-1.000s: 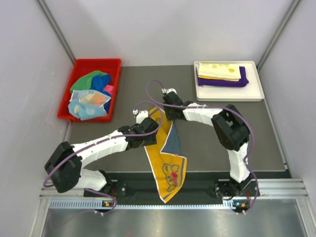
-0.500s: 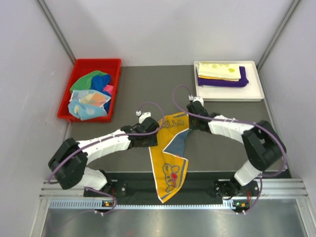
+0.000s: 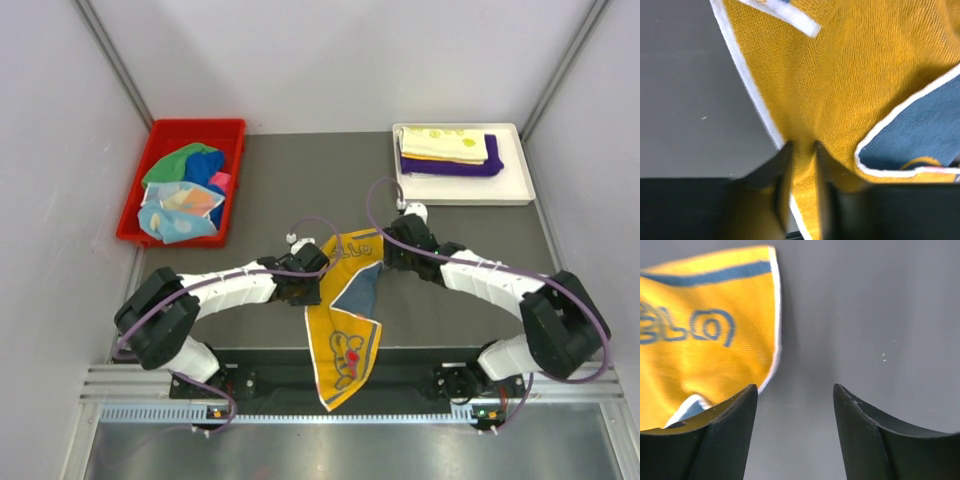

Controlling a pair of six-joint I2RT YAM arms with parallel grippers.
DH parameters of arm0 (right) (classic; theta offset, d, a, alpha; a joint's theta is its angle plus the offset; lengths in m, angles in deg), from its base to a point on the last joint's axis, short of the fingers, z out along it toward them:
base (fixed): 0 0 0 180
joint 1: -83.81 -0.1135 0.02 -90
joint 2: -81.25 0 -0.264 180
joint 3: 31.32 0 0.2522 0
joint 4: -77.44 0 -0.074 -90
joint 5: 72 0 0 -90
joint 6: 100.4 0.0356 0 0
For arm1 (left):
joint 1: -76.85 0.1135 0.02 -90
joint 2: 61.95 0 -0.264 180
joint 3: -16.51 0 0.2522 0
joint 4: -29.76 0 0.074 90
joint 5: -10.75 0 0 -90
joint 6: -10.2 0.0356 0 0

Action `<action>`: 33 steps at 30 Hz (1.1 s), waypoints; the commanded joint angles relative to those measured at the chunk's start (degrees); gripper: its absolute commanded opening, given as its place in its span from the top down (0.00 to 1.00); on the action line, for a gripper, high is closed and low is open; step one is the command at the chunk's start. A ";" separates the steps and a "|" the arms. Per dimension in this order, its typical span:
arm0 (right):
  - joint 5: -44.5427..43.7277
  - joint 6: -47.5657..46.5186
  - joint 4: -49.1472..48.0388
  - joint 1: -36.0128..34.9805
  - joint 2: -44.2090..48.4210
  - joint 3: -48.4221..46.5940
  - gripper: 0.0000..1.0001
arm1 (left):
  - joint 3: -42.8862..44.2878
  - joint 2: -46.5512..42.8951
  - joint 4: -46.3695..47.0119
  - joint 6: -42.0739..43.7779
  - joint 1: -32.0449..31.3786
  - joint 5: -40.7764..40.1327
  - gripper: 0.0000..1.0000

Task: Fold and stack the towels
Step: Flatten out the crumpled towel

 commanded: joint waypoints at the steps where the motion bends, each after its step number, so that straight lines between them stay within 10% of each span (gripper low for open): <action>1: -1.33 1.66 -0.75 -0.81 7.26 0.42 0.36 | -1.20 0.69 1.25 0.20 -1.65 0.69 0.76; 5: -1.33 2.45 0.75 -3.44 11.75 2.18 0.31 | -2.34 -1.06 0.99 -1.11 -2.88 0.96 1.00; 21: -7.75 10.10 -0.66 -23.04 -2.91 2.09 0.38 | -3.84 -8.28 -2.97 -1.82 -3.23 0.78 1.00; 26: -7.74 12.38 0.92 -25.06 -0.74 4.72 0.90 | -3.31 -9.07 -3.40 -1.30 -3.23 1.04 1.00; 33: -9.76 23.34 12.86 -34.71 19.36 10.52 1.00 | -2.96 -10.73 -4.90 -0.33 -3.32 6.75 1.00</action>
